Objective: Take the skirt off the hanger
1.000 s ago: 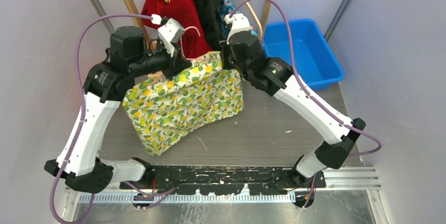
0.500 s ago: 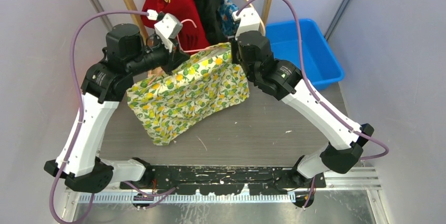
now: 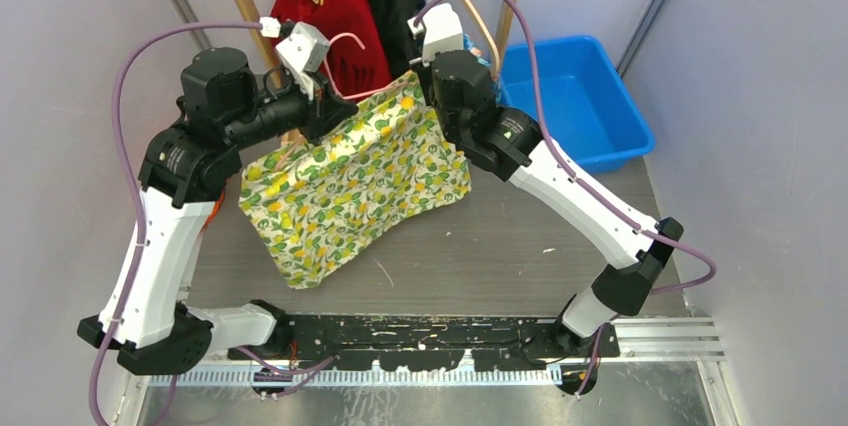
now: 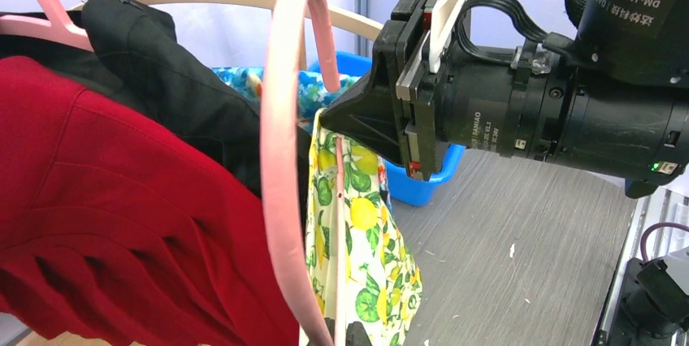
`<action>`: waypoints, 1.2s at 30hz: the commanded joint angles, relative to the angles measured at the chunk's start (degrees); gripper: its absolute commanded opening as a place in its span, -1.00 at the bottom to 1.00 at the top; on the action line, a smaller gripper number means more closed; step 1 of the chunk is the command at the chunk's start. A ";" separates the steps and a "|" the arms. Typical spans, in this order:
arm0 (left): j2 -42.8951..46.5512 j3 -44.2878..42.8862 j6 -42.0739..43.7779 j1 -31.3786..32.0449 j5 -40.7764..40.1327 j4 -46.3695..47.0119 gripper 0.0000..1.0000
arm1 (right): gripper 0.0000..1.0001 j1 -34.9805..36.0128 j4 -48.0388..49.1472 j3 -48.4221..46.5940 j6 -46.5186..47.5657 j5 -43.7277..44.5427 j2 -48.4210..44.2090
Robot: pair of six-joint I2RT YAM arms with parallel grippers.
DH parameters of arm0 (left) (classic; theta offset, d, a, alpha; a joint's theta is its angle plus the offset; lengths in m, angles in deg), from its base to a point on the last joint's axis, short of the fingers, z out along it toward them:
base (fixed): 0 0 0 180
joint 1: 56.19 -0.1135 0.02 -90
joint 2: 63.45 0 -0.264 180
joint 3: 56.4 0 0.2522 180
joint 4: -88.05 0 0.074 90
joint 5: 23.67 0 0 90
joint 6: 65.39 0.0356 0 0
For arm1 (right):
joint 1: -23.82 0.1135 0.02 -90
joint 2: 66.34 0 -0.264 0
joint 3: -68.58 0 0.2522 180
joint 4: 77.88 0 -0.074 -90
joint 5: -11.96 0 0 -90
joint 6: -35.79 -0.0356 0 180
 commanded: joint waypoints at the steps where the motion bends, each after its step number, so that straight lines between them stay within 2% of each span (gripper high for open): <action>1: 6.13 -4.15 0.52 -0.08 0.87 0.83 -1.00 | -0.98 -4.21 2.85 -0.56 4.88 5.78 -0.88; 9: 8.78 -1.80 2.58 -0.08 -3.26 -4.67 -1.00 | -0.98 -9.28 3.93 -0.60 5.53 5.38 -2.10; 20: 11.12 -1.18 1.03 -0.07 -3.43 -2.39 -1.00 | -0.98 -10.18 2.55 -1.11 3.46 3.44 0.25; 26: 8.33 -0.29 0.84 -0.04 -9.67 4.58 -1.00 | -0.98 -9.55 -2.69 -1.11 -1.47 -0.55 -1.26; 29: 4.69 -0.77 2.15 -0.08 -16.14 6.96 -1.00 | -0.98 -7.81 -5.36 -0.13 -2.53 -5.14 -4.13; 33: -1.48 -3.36 3.05 -0.08 -25.09 11.29 -1.00 | -0.98 -4.28 -10.72 1.21 -6.81 -9.40 -6.76; 36: -6.69 -8.39 3.13 -0.08 -28.98 11.93 -1.00 | -0.98 -2.44 -10.80 4.71 -9.54 -10.63 -8.55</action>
